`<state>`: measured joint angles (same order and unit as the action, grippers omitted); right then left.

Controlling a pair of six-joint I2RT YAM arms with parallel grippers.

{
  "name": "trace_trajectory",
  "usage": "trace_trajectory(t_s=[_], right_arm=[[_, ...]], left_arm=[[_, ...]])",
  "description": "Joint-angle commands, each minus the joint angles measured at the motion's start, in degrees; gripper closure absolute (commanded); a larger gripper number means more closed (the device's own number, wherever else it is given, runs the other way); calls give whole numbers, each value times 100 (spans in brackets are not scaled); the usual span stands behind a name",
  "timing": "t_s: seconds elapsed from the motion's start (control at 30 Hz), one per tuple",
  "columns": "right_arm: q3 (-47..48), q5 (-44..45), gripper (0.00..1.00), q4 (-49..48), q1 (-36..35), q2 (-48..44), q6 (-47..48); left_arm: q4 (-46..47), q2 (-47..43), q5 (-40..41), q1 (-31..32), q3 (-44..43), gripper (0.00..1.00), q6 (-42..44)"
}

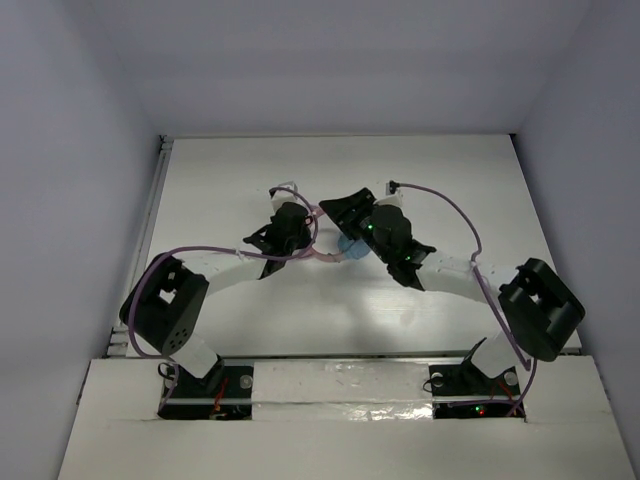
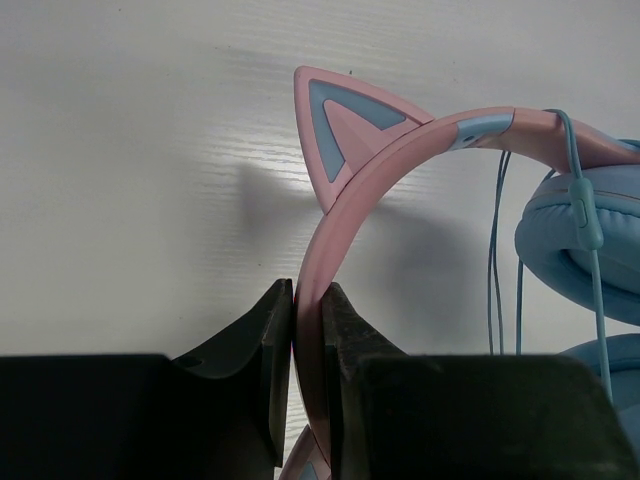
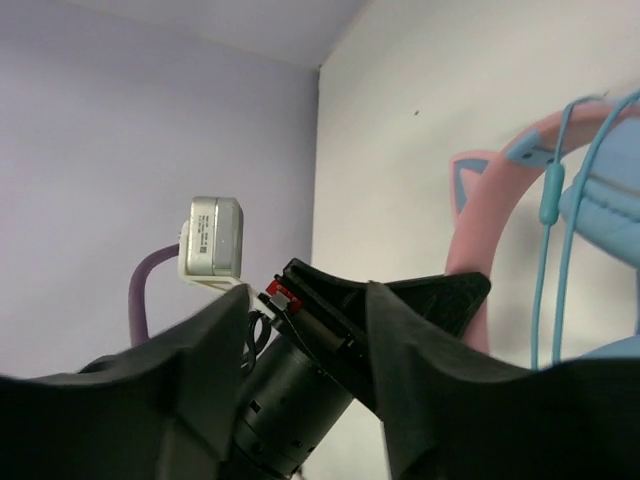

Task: Wrap the headphones

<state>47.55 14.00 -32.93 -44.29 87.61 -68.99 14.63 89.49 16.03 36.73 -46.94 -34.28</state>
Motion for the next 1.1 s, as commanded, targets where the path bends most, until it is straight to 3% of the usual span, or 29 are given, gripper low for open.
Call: trace_trajectory(t_s=[0.0,0.03,0.07,0.1,0.27,0.33,0.63,0.97,1.0,1.03,1.07], right_arm=[[202,664,48,67,-9,-656,534],[124,892,54,58,-9,-780,666],[88,998,75,41,-9,-911,781],[53,1130,82,58,-9,-1052,1069],[-35,1913,88,496,-9,-2045,1941],[-149,2149,100,576,-9,-2527,2301],[-843,2590,100,1385,-9,-4093,3348],[-1204,2581,100,2563,-9,-5386,3524],[-1274,2590,100,2650,-9,-5430,3524],[-1301,2625,99,2686,-9,-5474,3515],[-1318,2652,93,2730,-9,-5526,3498]], left_arm=[[409,-125,-74,1,-395,100,9],[409,-125,-65,1,-447,100,79],[391,-108,-65,1,-491,100,123],[339,-90,-56,1,-553,100,150],[295,200,84,1,-939,100,404],[286,410,163,1,-1158,100,536],[250,1569,383,-52,-2239,100,1037],[549,2371,199,-52,-2487,100,1108],[558,2397,199,-52,-2469,99,1099],[567,2415,190,-52,-2417,91,1090],[610,2406,172,-52,-2382,85,1082]])
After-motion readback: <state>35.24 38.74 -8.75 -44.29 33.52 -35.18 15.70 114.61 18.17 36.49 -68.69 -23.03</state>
